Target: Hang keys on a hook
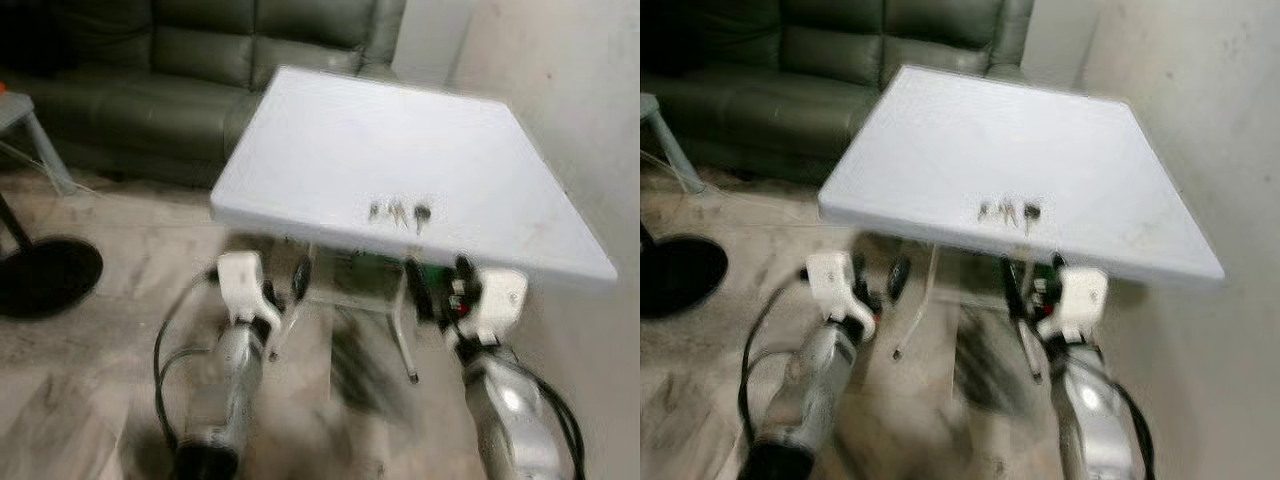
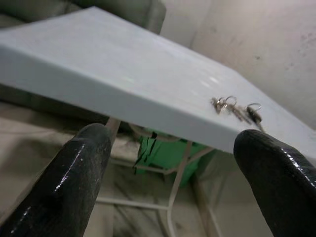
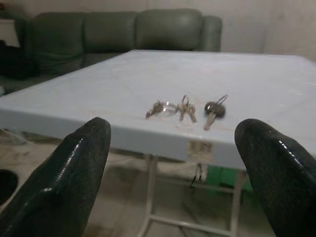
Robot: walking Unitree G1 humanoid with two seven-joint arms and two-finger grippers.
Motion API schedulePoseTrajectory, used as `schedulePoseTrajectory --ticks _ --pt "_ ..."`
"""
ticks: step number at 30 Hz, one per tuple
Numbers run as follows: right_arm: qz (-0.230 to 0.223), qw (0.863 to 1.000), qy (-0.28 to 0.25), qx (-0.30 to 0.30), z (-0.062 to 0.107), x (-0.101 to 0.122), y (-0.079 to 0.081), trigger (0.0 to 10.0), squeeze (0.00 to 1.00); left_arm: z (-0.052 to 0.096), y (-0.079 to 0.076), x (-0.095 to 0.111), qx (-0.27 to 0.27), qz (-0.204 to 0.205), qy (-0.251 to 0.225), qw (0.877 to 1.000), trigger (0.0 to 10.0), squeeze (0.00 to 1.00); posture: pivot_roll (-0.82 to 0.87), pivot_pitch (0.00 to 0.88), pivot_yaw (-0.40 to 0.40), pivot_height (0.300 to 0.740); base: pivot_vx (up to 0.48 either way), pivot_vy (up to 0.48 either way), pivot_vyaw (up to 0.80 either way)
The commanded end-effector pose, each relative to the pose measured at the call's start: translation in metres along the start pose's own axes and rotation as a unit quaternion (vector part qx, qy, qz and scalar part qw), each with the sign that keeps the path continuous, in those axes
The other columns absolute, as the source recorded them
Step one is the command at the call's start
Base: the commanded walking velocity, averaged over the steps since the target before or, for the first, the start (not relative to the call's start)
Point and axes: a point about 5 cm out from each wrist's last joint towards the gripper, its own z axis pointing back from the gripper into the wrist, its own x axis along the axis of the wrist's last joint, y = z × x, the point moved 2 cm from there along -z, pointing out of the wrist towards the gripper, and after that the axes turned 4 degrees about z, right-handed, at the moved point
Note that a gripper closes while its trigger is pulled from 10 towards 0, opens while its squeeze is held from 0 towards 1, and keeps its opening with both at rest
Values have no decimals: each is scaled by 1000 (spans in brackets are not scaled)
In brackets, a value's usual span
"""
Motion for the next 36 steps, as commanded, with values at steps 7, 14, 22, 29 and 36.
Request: schedulePoseTrajectory --ticks 7,14,22,29,36 --pt "4 1000 -10 9 -4 7 3 10000 0 0 -5 -4 1 11 10 1000 10000 0 -19 40 -124 719 0 0 0" --pt "4 1000 -10 10 -3 6 3 10000 0 0 -4 -4 2 21 9 1000 10000 0 -18 41 -122 719 0 0 0" --pt "3 1000 -9 9 -3 6 4 10000 0 0 -4 -1 -4 22 5 1000 10000 0 -17 47 -120 719 98 0 0" --pt "2 1000 -9 7 -3 6 4 10000 0 0 -4 -1 -5 22 6 1000 10000 0 -16 51 -118 719 273 0 0" --pt "1 1000 -10 6 -2 6 5 10000 0 0 -4 -1 -6 20 8 1000 10000 0 -16 56 -115 719 273 0 0"
